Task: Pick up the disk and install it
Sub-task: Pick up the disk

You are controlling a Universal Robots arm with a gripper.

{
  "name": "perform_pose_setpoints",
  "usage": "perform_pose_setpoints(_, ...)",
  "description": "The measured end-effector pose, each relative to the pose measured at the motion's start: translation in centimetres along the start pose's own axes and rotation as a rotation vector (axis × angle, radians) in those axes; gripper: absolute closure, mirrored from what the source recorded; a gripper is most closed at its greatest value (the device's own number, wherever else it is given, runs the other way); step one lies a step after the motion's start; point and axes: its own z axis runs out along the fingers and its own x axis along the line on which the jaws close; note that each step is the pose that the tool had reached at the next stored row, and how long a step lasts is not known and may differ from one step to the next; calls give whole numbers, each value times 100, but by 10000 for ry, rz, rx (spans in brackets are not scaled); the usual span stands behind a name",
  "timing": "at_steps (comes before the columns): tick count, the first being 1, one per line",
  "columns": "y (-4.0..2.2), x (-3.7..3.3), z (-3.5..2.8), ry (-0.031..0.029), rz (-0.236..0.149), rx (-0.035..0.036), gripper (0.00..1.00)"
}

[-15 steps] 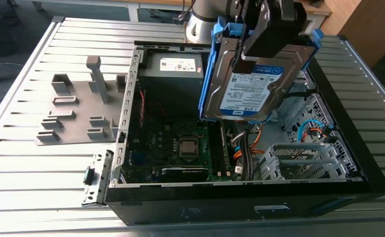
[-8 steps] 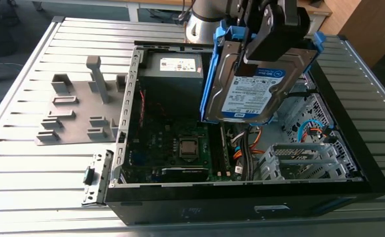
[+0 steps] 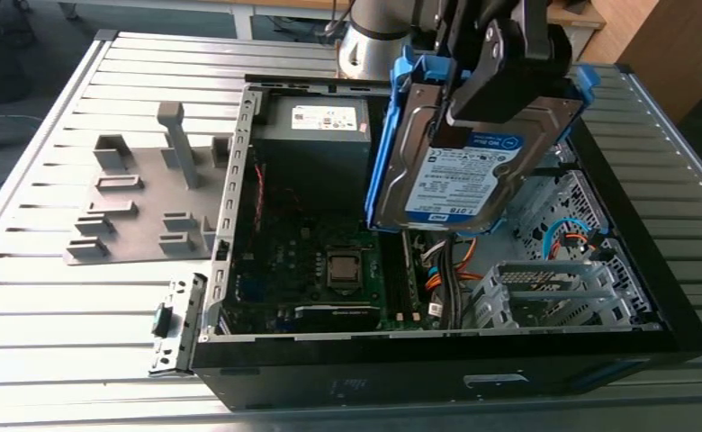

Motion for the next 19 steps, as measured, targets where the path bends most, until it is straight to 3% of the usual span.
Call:
perform_pose_setpoints(12, -16, 115, 8, -1, 0, 0, 64)
perform_pose_setpoints(19, -117, 182, 27, -14, 0, -7, 64)
